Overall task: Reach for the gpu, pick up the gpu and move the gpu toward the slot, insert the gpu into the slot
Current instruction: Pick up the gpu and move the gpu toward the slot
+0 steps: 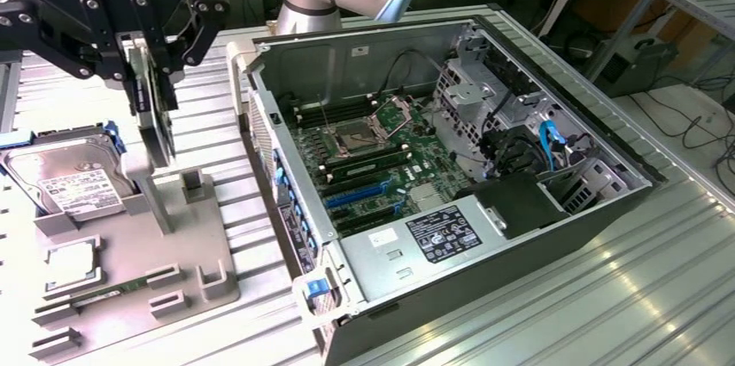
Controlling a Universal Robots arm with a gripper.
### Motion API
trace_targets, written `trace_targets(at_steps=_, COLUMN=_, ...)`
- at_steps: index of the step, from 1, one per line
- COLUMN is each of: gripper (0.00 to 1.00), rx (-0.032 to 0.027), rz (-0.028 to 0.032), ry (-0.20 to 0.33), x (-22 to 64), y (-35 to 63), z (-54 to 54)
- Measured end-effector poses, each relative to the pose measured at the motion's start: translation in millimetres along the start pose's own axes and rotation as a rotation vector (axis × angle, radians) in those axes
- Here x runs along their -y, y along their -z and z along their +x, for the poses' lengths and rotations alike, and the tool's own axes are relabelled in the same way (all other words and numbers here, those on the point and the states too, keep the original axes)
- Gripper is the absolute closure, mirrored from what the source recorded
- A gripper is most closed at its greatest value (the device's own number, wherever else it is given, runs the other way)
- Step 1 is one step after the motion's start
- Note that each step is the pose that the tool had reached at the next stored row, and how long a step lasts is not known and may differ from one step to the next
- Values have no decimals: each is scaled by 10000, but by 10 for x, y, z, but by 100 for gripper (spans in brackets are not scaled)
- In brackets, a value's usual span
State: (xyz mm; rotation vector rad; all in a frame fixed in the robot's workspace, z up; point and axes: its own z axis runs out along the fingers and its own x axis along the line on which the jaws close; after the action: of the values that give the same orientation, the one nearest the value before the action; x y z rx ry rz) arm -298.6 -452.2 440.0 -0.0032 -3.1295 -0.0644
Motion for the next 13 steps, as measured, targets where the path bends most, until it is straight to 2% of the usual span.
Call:
trace_targets(at_steps=7, gripper=72, rx=1, rz=-1, ry=0, x=-4, y=111, z=1)
trace_targets(at_steps=13, gripper=72, rx=0, rz=0, ry=1, x=-5, y=116, z=1)
